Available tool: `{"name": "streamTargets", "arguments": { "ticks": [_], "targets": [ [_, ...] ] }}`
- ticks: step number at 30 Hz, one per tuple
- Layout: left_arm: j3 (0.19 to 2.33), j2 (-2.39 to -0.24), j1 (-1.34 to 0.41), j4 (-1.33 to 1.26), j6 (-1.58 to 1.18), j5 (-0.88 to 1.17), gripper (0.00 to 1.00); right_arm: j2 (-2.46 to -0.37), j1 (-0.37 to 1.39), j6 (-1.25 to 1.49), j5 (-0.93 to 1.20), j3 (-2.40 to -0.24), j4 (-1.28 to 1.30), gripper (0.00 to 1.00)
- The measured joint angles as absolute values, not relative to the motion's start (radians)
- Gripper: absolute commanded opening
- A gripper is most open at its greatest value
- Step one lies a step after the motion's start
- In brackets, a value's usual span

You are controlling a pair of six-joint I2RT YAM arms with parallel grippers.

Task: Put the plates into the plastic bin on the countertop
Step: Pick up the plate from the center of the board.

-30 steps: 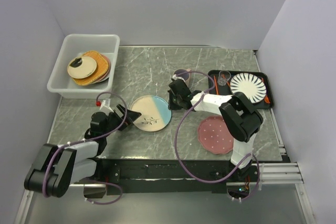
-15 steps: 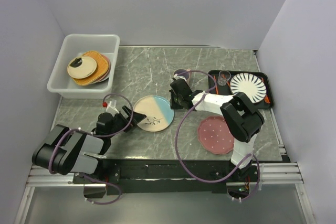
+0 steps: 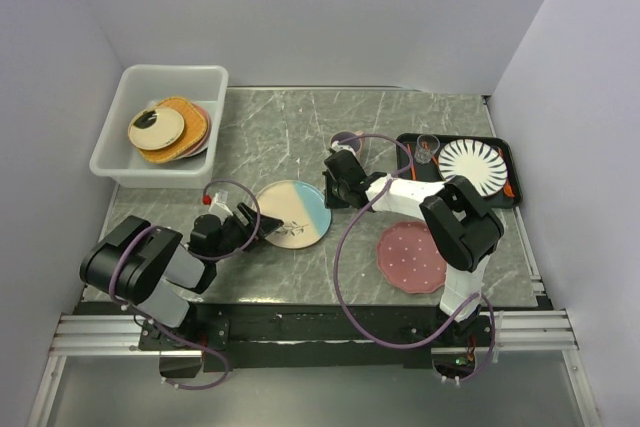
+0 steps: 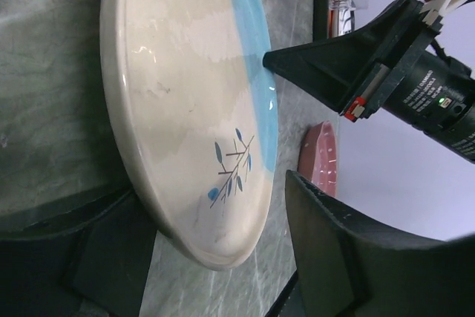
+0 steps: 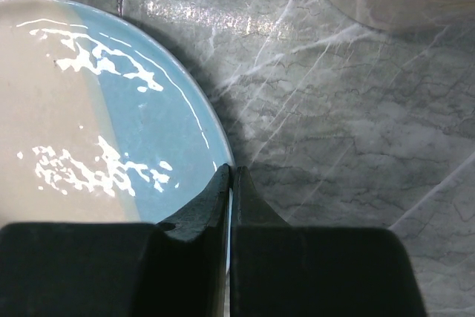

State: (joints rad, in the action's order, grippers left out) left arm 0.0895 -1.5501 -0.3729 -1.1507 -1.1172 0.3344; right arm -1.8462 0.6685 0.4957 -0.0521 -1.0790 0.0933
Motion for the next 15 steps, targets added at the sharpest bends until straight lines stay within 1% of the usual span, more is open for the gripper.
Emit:
{"name": "streamTargets", "arguments": {
  "ticks": [1, 3, 4, 5, 7, 8, 9, 15],
  "targets": [
    [0.089, -1.55, -0.373, -1.153, -1.119, 0.334, 0.64, -1.846, 0.669, 0.496, -0.052, -1.079, 0.093, 0.0],
    [0.09, -1.549, -0.373, -1.159, -1.12, 0.332, 0.37, -1.846, 0.668, 0.496, -0.052, -1.079, 0.093, 0.0],
    [0.09, -1.546, -0.373, -1.157, -1.121, 0.326, 0.27, -1.846, 0.668, 0.496, -0.052, -1.079, 0.093, 0.0],
    [0.09, -1.541, -0.373, -1.149, -1.116, 0.32, 0.19, -1.846, 0.668, 0.496, -0.051, -1.079, 0.093, 0.0],
    [0.094, -1.52, -0.374, -1.127, -1.128, 0.308, 0.11, -1.844, 0.668, 0.497, -0.044, -1.079, 0.095, 0.0],
    [0.097, -1.509, -0.374, -1.119, -1.131, 0.302, 0.04, -1.834, 0.667, 0.497, -0.044, -1.078, 0.099, 0.0],
    [0.101, -1.498, -0.375, -1.11, -1.121, 0.297, 0.01, -1.831, 0.667, 0.496, -0.044, -1.078, 0.102, 0.0],
    [0.12, -1.455, -0.376, -1.039, -1.114, 0.292, 0.01, -1.832, 0.667, 0.496, -0.046, -1.077, 0.1, 0.0]
  ]
}}
